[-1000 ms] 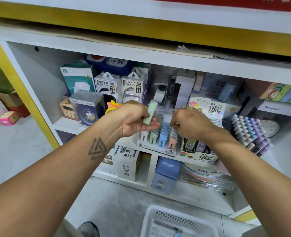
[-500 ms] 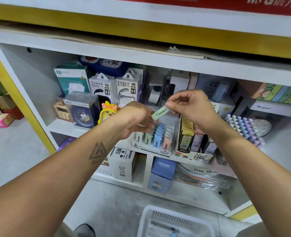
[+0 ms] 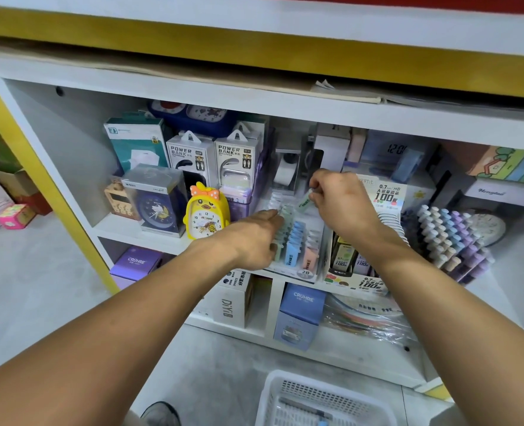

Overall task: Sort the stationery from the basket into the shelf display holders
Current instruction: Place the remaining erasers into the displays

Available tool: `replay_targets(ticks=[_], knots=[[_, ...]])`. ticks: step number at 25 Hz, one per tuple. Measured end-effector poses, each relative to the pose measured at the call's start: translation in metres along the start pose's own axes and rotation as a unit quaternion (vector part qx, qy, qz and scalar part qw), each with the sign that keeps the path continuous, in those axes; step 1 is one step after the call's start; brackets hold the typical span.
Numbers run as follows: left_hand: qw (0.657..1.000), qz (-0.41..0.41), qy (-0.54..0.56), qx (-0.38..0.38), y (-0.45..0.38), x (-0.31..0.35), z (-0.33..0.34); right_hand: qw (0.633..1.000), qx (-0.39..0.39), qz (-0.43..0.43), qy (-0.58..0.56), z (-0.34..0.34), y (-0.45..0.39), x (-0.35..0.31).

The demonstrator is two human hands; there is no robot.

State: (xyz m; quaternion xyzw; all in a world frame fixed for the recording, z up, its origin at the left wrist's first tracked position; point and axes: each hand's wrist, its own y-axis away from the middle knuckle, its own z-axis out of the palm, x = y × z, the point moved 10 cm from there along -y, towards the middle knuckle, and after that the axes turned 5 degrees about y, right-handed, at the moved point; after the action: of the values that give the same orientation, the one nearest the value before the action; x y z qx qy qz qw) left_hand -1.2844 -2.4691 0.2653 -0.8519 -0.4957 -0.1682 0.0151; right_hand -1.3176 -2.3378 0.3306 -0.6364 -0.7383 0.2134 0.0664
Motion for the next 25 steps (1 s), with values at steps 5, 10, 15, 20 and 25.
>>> replay_targets(ticks=[5,10,15,20,25], knots=[[1.000,0.010,-0.010,-0.005,-0.002,0.004,0.004,1.000,-0.003,0.025,0.010,0.016,-0.011,-0.005],[1.000,0.008,-0.010,-0.009,-0.006,0.003,0.003,0.997,-0.075,0.009,0.012,0.038,-0.016,-0.013],[1.000,0.003,-0.005,-0.011,-0.007,0.005,0.002,0.994,-0.111,0.009,0.017,0.044,-0.019,-0.017],[1.000,0.003,-0.004,-0.009,-0.006,0.006,0.001,0.995,-0.100,0.023,0.012,0.041,-0.023,-0.018],[1.000,0.000,-0.010,-0.016,-0.006,0.005,0.002,0.990,-0.133,0.040,0.040,0.044,-0.023,-0.016]])
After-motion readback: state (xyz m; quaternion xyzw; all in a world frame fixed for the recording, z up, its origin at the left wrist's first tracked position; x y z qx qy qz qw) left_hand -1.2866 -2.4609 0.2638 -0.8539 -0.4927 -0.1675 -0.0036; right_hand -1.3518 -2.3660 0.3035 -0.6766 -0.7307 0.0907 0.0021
